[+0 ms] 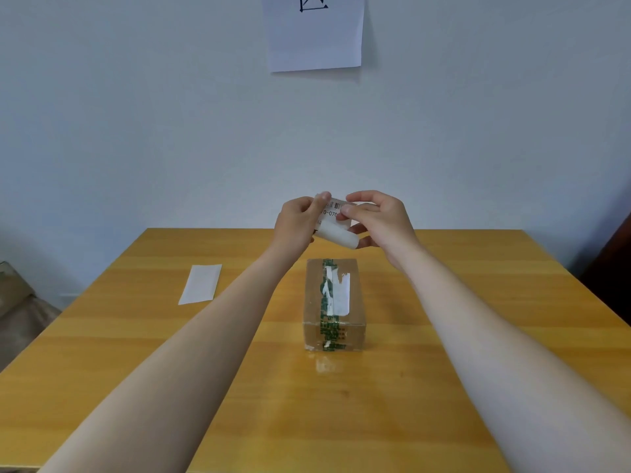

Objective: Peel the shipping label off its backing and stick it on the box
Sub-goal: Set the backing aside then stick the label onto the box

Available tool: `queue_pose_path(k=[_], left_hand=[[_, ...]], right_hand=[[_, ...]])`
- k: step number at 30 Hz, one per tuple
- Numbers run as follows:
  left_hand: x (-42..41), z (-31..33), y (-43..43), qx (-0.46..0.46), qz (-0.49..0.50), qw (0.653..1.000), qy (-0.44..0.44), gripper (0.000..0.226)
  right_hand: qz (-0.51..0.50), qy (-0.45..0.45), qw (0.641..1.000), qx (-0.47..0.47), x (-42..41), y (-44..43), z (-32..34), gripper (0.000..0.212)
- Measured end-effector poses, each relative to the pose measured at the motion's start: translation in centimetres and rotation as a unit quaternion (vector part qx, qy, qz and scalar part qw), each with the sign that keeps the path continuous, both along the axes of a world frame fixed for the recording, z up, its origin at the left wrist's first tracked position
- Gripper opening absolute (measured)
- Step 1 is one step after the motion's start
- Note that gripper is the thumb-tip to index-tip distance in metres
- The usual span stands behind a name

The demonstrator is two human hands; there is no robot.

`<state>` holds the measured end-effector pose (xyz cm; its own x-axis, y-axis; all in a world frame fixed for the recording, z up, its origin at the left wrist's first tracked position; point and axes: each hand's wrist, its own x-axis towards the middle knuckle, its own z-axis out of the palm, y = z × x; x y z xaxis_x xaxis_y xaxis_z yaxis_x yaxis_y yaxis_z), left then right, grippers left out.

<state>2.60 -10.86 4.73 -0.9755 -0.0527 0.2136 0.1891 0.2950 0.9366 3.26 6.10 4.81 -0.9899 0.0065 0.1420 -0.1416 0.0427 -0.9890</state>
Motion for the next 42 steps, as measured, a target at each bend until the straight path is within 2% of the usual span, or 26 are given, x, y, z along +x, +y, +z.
queue_pose_path(k=[3,7,10,16,19,21,24,26,36,42], left_hand=[[0.3,-0.3,-0.1,-0.012,-0.034,0.999,-0.003,0.046],[0.6,-0.6,-0.4,-0.015,-0.074,0.996,-0.036,0.035],[0.9,-1.3,-0.9,-0.039,-0.096,0.993,-0.048,0.011],[1.6,-2.5,-1.8,-0.059,-0.146,0.984,-0.083,0.047],[2.0,-3.4,-2.3,-0.053,-0.136,0.985,-0.091,0.061],[2.1,-4.2,-2.5,-0.053,-0.111,0.989,-0.086,0.055],[2.2,-5.2,-2.7,-0.057,-0.082,0.993,-0.063,0.031],[2.3,-5.4,-2.7,-0.08,-0.079,0.993,-0.043,0.024],[2.7,-5.7,-2.6,-0.127,-0.084,0.988,0.004,0.015],[2.6,-7.0,-2.9,-0.182,-0.131,0.974,0.029,0.026]], right_hand=[[-0.014,-0.02,0.999,-0.02,-0.4,0.0,-0.1,0.025],[-0.023,-0.022,0.999,0.005,-1.0,0.2,-0.7,0.017],[-0.035,-0.027,0.999,0.021,-1.4,0.3,-1.3,0.011],[-0.063,-0.026,0.995,0.069,-1.6,0.7,-2.5,0.006],[-0.065,-0.029,0.994,0.078,-1.9,1.1,-3.3,0.007],[-0.062,-0.041,0.994,0.079,-2.0,1.3,-3.9,0.009],[-0.056,-0.05,0.994,0.083,-2.0,1.3,-4.6,0.009],[-0.051,-0.052,0.993,0.088,-2.0,1.2,-4.9,0.008],[-0.038,-0.046,0.993,0.102,-1.8,0.5,-6.1,0.011],[-0.046,-0.059,0.992,0.102,-2.1,0.1,-7.0,0.01]])
